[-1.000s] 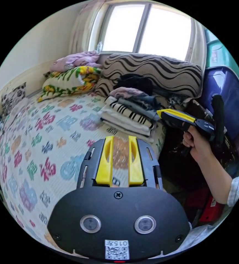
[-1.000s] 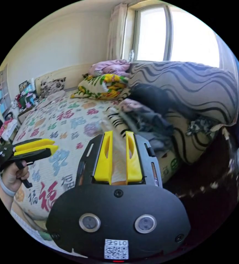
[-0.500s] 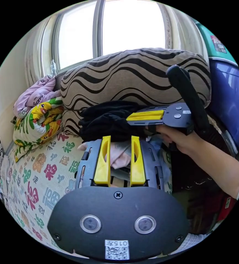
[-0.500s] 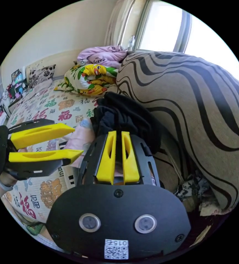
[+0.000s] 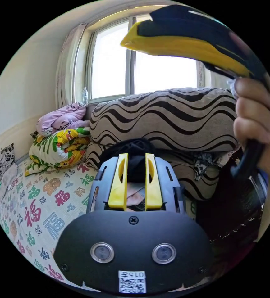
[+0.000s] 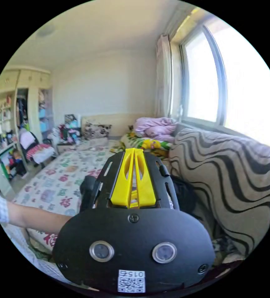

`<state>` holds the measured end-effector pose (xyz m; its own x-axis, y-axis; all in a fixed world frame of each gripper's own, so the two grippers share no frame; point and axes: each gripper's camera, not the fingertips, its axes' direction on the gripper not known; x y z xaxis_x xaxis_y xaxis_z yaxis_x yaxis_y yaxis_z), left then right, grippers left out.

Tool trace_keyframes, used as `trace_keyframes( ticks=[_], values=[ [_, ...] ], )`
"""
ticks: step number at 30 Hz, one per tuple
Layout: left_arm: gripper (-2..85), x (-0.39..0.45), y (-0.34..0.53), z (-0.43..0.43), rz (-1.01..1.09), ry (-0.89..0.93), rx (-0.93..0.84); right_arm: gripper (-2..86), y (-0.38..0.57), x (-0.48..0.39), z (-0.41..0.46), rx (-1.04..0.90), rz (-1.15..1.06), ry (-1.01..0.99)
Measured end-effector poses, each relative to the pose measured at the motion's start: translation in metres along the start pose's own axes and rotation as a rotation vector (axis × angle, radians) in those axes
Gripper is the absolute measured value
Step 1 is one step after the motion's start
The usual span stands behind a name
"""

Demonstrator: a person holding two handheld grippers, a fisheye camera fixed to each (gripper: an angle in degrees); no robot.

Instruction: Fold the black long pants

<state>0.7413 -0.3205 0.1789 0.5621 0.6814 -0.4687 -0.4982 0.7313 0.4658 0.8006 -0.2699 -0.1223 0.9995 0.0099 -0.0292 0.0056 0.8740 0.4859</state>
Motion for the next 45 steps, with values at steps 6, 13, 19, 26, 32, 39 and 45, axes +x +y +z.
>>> trace_keyframes(
  ticks=[6, 13, 19, 26, 32, 39, 45],
  values=[
    [10.5, 0.003, 0.004, 0.001, 0.106, -0.048, -0.07, 4.0, 0.035, 0.069, 0.07, -0.341, 0.095, 0.343],
    [13.4, 0.003, -0.033, 0.073, 0.13, 0.013, -0.185, 10.8, 0.07, 0.172, 0.123, -0.455, 0.29, 0.355],
    [13.7, 0.008, -0.047, 0.112, 0.138, -0.017, -0.175, 6.3, 0.094, 0.215, 0.171, -0.538, 0.357, 0.189],
    [9.1, -0.034, -0.03, 0.049, -0.037, 0.08, 0.184, 1.1, 0.124, 0.243, 0.122, -0.197, 0.579, -0.103],
    [9.1, -0.05, -0.038, 0.089, 0.005, 0.054, -0.197, 0.1, 0.132, 0.221, 0.097, -0.048, 0.589, -0.137],
    [1.1, -0.074, -0.036, 0.004, 0.008, 0.124, 0.041, 0.2, 0.114, 0.184, 0.06, 0.106, 0.55, -0.186],
    [0.3, -0.117, -0.026, -0.164, 0.0, 0.126, 0.263, 1.0, 0.039, 0.084, 0.011, 0.148, 0.274, -0.286]
  ],
)
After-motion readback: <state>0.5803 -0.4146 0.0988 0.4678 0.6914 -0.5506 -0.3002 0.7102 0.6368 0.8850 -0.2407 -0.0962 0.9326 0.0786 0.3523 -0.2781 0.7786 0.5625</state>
